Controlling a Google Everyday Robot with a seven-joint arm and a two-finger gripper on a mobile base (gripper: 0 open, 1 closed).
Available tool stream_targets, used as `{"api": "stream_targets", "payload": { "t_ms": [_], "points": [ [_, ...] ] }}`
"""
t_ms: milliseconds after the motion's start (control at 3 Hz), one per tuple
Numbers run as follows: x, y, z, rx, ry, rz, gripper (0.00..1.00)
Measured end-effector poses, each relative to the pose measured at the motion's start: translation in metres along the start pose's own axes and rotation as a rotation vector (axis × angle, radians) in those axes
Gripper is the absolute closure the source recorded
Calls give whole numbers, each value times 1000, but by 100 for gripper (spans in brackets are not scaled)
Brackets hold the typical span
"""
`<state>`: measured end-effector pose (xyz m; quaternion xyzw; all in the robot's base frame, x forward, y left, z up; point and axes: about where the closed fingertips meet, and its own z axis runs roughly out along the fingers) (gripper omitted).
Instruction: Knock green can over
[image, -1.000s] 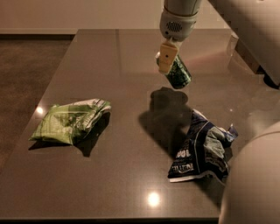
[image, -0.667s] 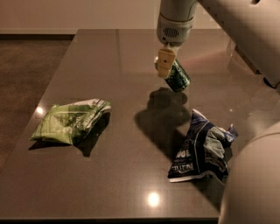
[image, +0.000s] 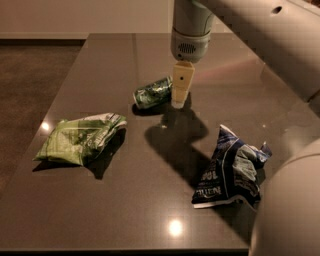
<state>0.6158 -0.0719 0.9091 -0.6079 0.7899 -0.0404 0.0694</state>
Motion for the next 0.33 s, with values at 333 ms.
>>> {"api": "stream_targets", "payload": {
  "t_ms": [333],
  "points": [
    [-4,-4,2,13,-14,-1,0]
  ]
}}
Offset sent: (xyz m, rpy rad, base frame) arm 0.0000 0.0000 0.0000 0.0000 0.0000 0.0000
